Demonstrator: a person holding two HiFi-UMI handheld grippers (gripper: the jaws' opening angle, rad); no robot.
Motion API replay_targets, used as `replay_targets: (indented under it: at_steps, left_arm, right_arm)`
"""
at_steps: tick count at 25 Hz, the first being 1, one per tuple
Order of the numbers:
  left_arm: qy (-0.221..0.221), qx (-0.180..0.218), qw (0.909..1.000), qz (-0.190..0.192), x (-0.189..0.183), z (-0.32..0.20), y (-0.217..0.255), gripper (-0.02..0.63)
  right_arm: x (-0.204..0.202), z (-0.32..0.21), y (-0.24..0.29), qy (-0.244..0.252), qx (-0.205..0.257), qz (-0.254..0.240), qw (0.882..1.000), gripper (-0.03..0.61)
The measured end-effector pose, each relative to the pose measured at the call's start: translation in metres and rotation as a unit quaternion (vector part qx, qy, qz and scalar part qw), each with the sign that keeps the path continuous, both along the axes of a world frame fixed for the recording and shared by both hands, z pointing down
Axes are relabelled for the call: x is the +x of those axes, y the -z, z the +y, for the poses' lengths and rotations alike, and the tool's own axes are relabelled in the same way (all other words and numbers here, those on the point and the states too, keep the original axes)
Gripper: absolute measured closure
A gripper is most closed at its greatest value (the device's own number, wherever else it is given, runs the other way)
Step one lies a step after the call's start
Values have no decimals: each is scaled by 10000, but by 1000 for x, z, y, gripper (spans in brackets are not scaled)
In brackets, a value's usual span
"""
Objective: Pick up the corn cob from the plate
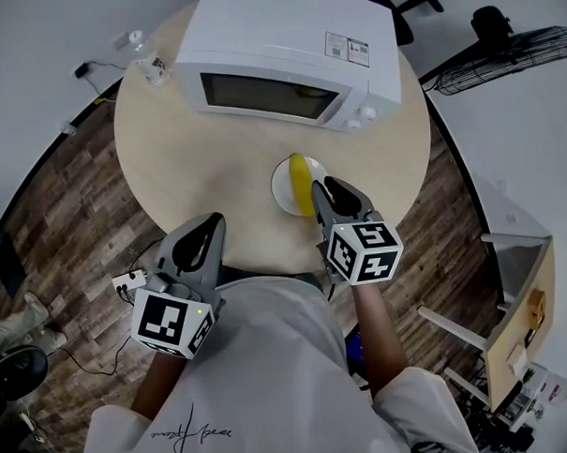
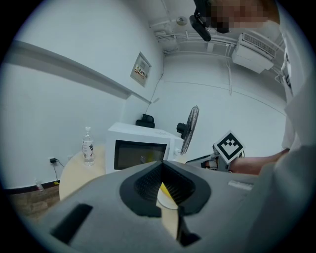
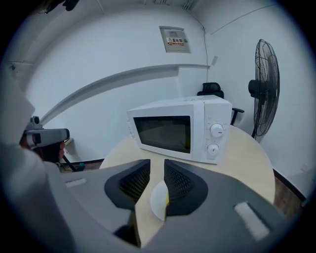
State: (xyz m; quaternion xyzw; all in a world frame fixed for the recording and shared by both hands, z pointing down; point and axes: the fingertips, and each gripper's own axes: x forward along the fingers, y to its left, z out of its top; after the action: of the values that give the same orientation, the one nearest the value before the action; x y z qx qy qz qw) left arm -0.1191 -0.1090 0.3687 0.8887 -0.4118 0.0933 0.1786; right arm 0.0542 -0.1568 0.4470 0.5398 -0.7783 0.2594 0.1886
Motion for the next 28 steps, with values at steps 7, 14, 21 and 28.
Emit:
replay_targets:
  at_steps: [7,14,21,28]
  left_arm:
    - [127,-88,9999,-60,-8,3,-7,615]
    - [202,-185,9996,-26,-14,6,-10,615]
    - [195,-198,9996,-68,-18,7,-11,615]
    - [184,-235,9995,-81,-21,5,-14,615]
  right_arm:
    - [3,-3,-26,197,-321,235,9990,460]
    - [-6,1,-53,615,-891,304,9937,421]
    - [-4,5,-76,729,-1305,392,9880,385]
    - [-1,-1,-97,694,-1540,518,9843,357]
